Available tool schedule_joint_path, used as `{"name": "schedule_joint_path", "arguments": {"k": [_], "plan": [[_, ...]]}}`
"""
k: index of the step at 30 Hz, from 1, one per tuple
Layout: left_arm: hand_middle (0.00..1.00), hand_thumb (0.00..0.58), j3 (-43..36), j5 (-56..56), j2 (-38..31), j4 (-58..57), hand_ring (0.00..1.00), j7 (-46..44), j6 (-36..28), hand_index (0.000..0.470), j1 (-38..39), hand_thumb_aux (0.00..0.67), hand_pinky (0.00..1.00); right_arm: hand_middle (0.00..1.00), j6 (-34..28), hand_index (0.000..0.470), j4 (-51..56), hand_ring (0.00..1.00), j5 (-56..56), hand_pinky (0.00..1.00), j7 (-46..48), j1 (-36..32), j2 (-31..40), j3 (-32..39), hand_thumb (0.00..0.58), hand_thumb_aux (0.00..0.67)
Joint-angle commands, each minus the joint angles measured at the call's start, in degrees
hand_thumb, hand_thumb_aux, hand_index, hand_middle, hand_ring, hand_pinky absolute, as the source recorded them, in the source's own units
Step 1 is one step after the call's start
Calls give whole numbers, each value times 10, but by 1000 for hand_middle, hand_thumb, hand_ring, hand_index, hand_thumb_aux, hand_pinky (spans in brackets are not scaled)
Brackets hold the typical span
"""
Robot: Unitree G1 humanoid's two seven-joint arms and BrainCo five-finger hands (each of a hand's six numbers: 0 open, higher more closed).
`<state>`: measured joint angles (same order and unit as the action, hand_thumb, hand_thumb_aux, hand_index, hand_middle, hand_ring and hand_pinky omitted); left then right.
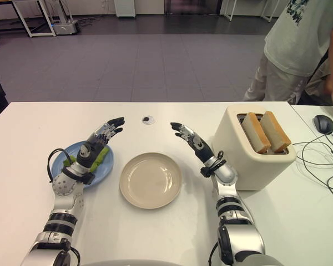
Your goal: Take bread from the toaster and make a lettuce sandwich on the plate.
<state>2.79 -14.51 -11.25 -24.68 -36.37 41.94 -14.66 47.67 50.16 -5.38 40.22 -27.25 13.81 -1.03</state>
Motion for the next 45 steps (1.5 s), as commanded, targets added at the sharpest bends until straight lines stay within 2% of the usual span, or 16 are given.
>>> {"name": "schedule_joint_path", "arguments": {"k": [1, 4, 7, 10, 13, 17, 24, 27, 30, 31, 34, 37, 38, 40, 42, 45], "plan": [[0, 0, -9, 14, 2, 1, 0, 6, -5, 0, 4, 0, 0, 0, -11, 0, -258, 0, -19, 0, 26, 86, 40, 35, 0, 0], [0, 0, -11, 18, 2, 0, 0, 8, -4, 0, 7, 0, 0, 0, -142, 0, -544, 0, -75, 0, 0, 128, 117, -14, 0, 0], [0, 0, -9, 24, 2, 1, 0, 15, -2, 0, 10, 0, 0, 0, -235, 0, -610, 0, -62, 0, -40, 108, 189, -111, 0, 0], [0, 0, -11, 28, 4, -9, 0, 16, 0, 0, 3, 0, 0, 0, -275, 0, -602, 0, 7, 0, -70, 115, 271, -218, 0, 0], [0, 0, -10, 33, 4, -15, 0, 18, 2, 0, 1, 0, 0, 0, -283, 0, -541, 0, 130, 0, -119, 139, 352, -268, 0, 0], [0, 0, -10, 35, 2, -22, 0, 19, 6, 0, -1, 0, 0, 0, -305, 0, -431, 0, 289, 0, -202, 175, 434, -262, 0, 0], [0, 0, -11, 35, 0, -24, 0, 19, 8, 0, -1, 0, 0, 0, -330, 0, -388, 0, 311, 0, -203, 213, 457, -218, 0, 0], [0, 0, -11, 35, -1, -24, 0, 20, 9, 0, -1, 0, 0, 0, -340, 44, -391, 0, 305, 0, -190, 228, 456, -201, 104, 63], [0, 0, -11, 35, -2, -24, 0, 19, 10, 0, -1, 0, 0, 0, -351, 65, -394, 0, 292, 0, -176, 229, 449, -182, 148, 92], [0, 0, -11, 35, -3, -23, 0, 19, 10, 0, 0, 0, 0, 0, -356, 103, -395, 0, 290, 0, -172, 229, 448, -177, 227, 147], [0, 0, -12, 36, -3, -23, 0, 19, 10, 0, 0, 0, 0, 0, -367, 160, -393, 0, 287, 0, -164, 232, 449, -164, 328, 229], [0, 0, -5, 27, -3, -15, 0, 23, 17, 0, -1, 0, 0, 0, -369, 267, -393, 0, 276, 0, -155, 232, 447, -150, 472, 381], [0, 0, 0, 19, -3, -9, 0, 26, 20, 0, -1, 0, 0, 0, -370, 275, -394, 0, 272, 0, -152, 230, 445, -144, 480, 391], [0, 0, 9, 6, -3, -2, 0, 28, 22, 0, -1, 0, 0, 0, -369, 339, -397, 0, 264, 0, -148, 227, 442, -134, 535, 483], [0, 0, 10, 5, -4, 1, 0, 29, 22, 0, 0, 0, 0, 0, -363, 470, -401, 0, 252, 0, -150, 222, 438, -129, 580, 670], [0, 0, 10, 7, -5, 7, 0, 33, 21, 0, 2, 0, 0, 0, -366, 470, -406, 0, 227, 0, -165, 200, 429, -142, 580, 670]]}}
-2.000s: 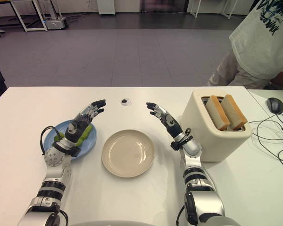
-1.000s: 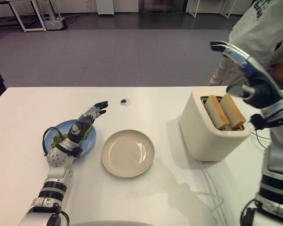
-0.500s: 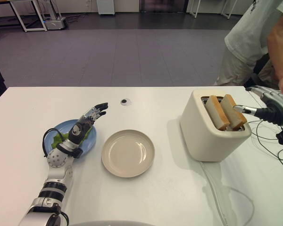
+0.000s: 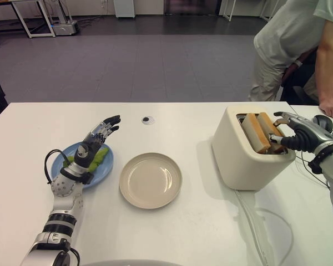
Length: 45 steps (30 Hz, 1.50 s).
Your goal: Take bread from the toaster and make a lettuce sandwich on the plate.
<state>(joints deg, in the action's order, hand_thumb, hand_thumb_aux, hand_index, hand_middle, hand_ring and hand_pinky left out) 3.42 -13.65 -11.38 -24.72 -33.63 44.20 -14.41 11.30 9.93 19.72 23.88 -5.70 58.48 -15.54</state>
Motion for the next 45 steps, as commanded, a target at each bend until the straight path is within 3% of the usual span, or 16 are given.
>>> {"name": "schedule_joint_path", "arguments": {"k": [1, 9, 15, 18, 21, 25, 28, 31, 35, 39, 40, 41, 42, 43, 45], "plan": [[0, 0, 4, -1, -3, 7, 0, 7, -1, 0, -1, 0, 0, 0, -7, 470, -4, 0, -34, 0, -7, -24, -20, -4, 580, 670], [0, 0, 31, -38, -9, 34, 0, 18, -6, 0, 1, 0, 0, 0, -48, 470, -15, 0, -166, 0, -12, -106, -9, -125, 580, 670], [0, 0, 53, -61, -17, 60, 0, 24, -18, 0, 13, 0, 0, 0, -53, 470, -67, 0, -237, 0, 21, -158, -26, -104, 580, 670], [0, 0, 62, -67, -20, 63, 0, 25, -23, 0, 9, 0, 0, 0, -46, 470, -143, 0, -273, 0, 44, -149, -60, -66, 580, 670], [0, 0, 82, -61, -35, 63, 0, 32, -22, 0, 9, 0, 0, 0, -30, 470, -218, 0, -275, 0, 55, -160, -114, 16, 580, 670], [0, 0, 102, 45, -109, 31, 0, 64, -17, 0, 16, 0, 0, 0, 55, 470, -245, 0, -125, 0, 32, -152, -183, 168, 580, 670], [0, 0, 116, 183, -178, 15, 0, 127, -20, 0, 40, 0, 0, 0, 120, 470, -186, 0, 35, 0, -28, -152, -248, 283, 580, 670], [0, 0, 95, 295, -215, -14, 0, 198, -50, 0, 48, 0, 0, 0, 196, 470, -77, 0, 168, 0, -131, -172, -289, 355, 580, 670], [0, 0, 54, 416, -252, -27, 0, 274, -89, 0, 58, 0, 0, 0, 245, 470, 27, 0, 249, 0, -214, -181, -317, 409, 580, 670], [0, 0, 12, 500, -284, -42, 0, 334, -123, 0, 60, 0, 0, 0, 277, 470, 62, 0, 276, 0, -230, -175, -312, 442, 580, 670], [0, 0, 0, 517, -291, -46, 0, 347, -131, 0, 58, 0, 0, 0, 282, 350, 64, 0, 280, 0, -228, -171, -305, 446, 542, 499], [0, 0, -11, 529, -296, -52, 0, 358, -137, 0, 56, 0, 0, 0, 288, 254, 65, 0, 285, 0, -225, -168, -294, 449, 458, 363], [0, 0, -21, 539, -300, -58, 0, 367, -143, 0, 53, 0, 0, 0, 295, 103, 66, 0, 287, 0, -219, -164, -283, 453, 227, 147], [0, 0, -32, 553, -306, -63, 0, 375, -151, 0, 50, 0, 0, 0, 302, 0, 64, 0, 289, 0, -214, -158, -270, 455, 0, 0], [0, 9, -48, 565, -313, -70, 0, 386, -160, 4, 46, 5, 0, 0, 310, 0, 56, 0, 277, 0, -193, -145, -247, 452, 0, 0]]}}
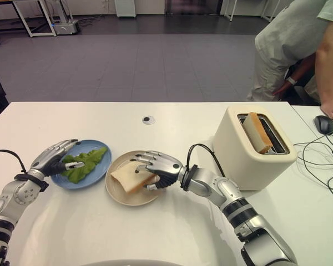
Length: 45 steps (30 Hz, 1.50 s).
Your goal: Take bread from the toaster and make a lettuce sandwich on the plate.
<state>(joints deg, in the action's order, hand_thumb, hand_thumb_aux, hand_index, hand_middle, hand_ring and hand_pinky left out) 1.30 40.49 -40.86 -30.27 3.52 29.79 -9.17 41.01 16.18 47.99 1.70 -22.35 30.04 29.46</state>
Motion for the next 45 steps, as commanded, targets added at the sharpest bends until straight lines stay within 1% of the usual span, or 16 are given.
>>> {"name": "schedule_joint_path", "arguments": {"k": [1, 2, 4, 5, 8, 10, 11, 19, 26, 33, 34, 35, 39, 42, 43, 45], "plan": [[0, 92, -36, 29, -22, -18, 0, 18, -20, 39, -9, 55, 0, 0, 16, 0, -12, 0, -13, 0, 39, 26, 47, -2, 0, 0], [0, 183, -44, 33, -25, -22, 0, 21, -24, 81, -11, 116, 0, 0, 17, 0, -15, 0, -21, 0, 47, 30, 54, -6, 0, 0], [0, 452, -59, 34, -29, -30, 0, 20, -26, 249, -13, 355, 0, 0, 17, 0, -21, 0, -32, 0, 59, 31, 64, -15, 0, 0], [0, 500, -65, 32, -30, -32, 0, 20, -25, 295, -13, 420, 0, 0, 17, 0, -24, 0, -36, 0, 63, 31, 68, -19, 0, 0], [0, 547, -84, 30, -31, -43, 0, 15, -29, 358, -16, 510, 0, 0, 11, 0, -41, 0, -56, 0, 76, 32, 74, -35, 0, 0], [0, 580, -98, 32, -32, -57, 0, 15, -33, 457, -19, 652, 0, 0, 8, 0, -53, 0, -68, 0, 86, 35, 74, -43, 0, 0], [0, 580, -103, 32, -33, -60, 0, 17, -33, 470, -20, 670, 0, 0, 6, 0, -58, 0, -72, 0, 89, 36, 73, -47, 0, 0], [0, 580, -97, 15, -53, -24, 0, 58, -29, 470, -15, 670, 0, 0, 2, 0, -55, 0, -74, 0, 90, 32, 64, -56, 0, 0], [0, 580, -37, -2, -87, 108, 0, 104, -32, 470, 27, 670, 0, 0, -1, 0, -45, 0, -72, 0, 82, 27, 58, -64, 0, 0], [0, 580, -38, -41, -74, 111, 0, 51, -26, 470, 47, 670, 0, 0, 2, 0, -30, 0, -73, 0, 79, 25, 52, -60, 0, 0], [0, 31, -47, -37, -71, 93, 0, 41, -31, 13, 43, 18, 0, 0, 2, 0, -27, 0, -73, 0, 79, 25, 52, -60, 0, 0], [0, 0, -56, -33, -69, 78, 0, 34, -34, 0, 39, 0, 0, 0, 3, 0, -24, 0, -73, 0, 79, 25, 51, -60, 0, 0], [0, 0, -89, -6, -66, 33, 0, 31, -45, 0, 19, 0, 0, 0, 5, 0, -19, 0, -75, 0, 80, 25, 51, -60, 0, 0], [0, 96, -106, 17, -73, 9, 0, 42, -51, 41, 9, 58, 0, 0, 6, 0, -16, 0, -75, 0, 81, 25, 50, -60, 0, 0], [0, 136, -108, 18, -74, 6, 0, 44, -51, 59, 8, 84, 0, 0, 5, 0, -17, 0, -76, 0, 82, 25, 50, -60, 0, 0], [0, 371, -110, 19, -75, 3, 0, 46, -51, 188, 6, 268, 0, 0, 5, 0, -17, 0, -77, 0, 84, 25, 50, -60, 0, 0]]}}
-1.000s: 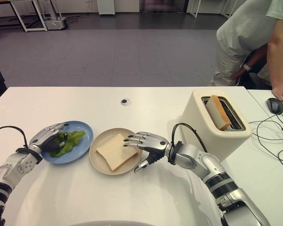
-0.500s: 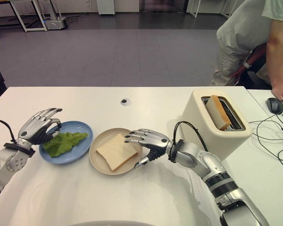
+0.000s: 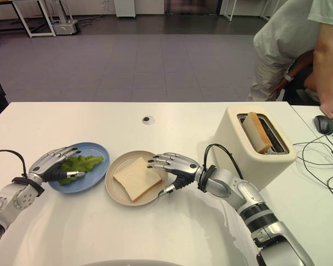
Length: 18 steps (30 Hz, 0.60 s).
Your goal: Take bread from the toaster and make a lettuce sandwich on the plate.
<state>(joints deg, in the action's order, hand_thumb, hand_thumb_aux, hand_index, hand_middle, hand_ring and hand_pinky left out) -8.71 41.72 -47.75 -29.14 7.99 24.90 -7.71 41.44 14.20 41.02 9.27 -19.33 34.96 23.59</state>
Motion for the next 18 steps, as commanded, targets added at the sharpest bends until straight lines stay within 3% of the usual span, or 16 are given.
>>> {"name": "schedule_joint_path", "arguments": {"k": [1, 3, 5, 13, 18], "plan": [[0, 454, -11, 7, -6, -10, 0, 2, -2, 251, -9, 357, 0, 0, 1, 0, 3, 0, -7, 0, 9, -5, 0, -1, 0, 0], [0, 548, -15, 6, -5, -13, 0, 0, -1, 359, -12, 512, 0, 0, 1, 0, 2, 0, -8, 0, 10, -4, 1, -2, 0, 0], [0, 580, -18, 4, -4, -17, 0, -3, 0, 470, -16, 670, 0, 0, 0, 0, 1, 0, -9, 0, 11, -2, 2, -3, 0, 0], [0, 580, -18, -7, -7, -5, 0, 5, 16, 470, -15, 670, 0, 0, 0, 0, 2, 0, -7, 0, 10, -2, 1, -3, 0, 0], [0, 580, 31, 1, -28, 71, 0, 60, 5, 470, 5, 670, 0, 0, 1, 0, 3, 0, -6, 0, 6, -4, -1, -3, 0, 0]]}}
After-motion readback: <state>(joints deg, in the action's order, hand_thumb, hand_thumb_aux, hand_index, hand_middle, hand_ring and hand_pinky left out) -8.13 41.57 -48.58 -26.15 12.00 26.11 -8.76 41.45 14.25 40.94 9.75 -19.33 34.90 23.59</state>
